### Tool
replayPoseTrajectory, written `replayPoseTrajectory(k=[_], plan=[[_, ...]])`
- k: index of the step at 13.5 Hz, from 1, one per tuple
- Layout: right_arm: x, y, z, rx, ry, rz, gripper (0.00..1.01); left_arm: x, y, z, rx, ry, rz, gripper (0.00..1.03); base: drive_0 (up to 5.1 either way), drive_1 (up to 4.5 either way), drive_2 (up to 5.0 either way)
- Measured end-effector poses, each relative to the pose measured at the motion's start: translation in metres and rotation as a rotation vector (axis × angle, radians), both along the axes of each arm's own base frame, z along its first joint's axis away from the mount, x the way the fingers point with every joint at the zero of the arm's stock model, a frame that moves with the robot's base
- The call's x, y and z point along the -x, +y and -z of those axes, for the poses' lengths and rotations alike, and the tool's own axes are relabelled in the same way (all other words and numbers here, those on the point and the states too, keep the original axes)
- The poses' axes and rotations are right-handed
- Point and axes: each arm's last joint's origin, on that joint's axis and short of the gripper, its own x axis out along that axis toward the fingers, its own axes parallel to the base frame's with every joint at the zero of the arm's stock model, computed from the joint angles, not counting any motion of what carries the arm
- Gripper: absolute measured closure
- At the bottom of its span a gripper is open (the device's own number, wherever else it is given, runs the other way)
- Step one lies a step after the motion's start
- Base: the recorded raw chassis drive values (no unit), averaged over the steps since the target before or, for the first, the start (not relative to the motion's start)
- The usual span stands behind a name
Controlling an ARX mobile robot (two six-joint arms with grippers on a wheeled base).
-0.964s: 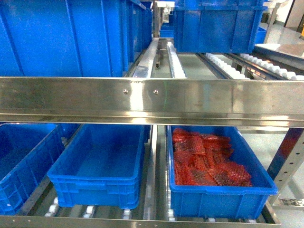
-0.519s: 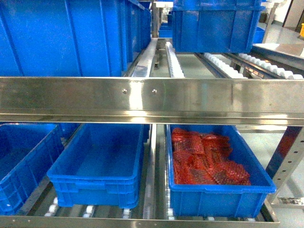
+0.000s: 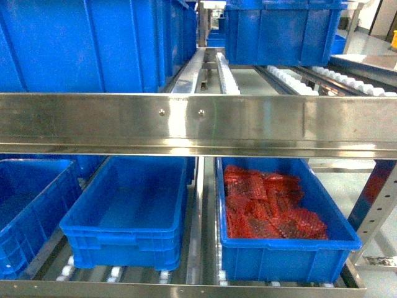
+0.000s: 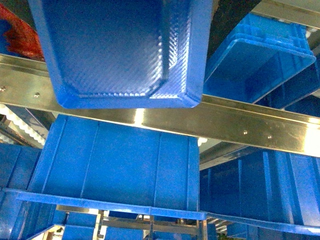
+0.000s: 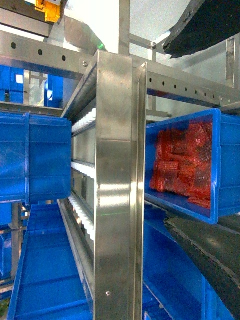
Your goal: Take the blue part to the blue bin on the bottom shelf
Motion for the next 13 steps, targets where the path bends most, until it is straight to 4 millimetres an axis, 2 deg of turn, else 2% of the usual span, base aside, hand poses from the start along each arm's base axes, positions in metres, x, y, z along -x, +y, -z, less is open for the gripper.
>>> replayPoseTrajectory(k=[13], plan=[[0.0, -0.0001, 0.0002, 0.0, 0.002, 0.003, 0.03, -0.0002, -0.0001, 0.0003, -0.001, 0.003, 0.0, 0.6, 0.0, 0.0, 0.0]])
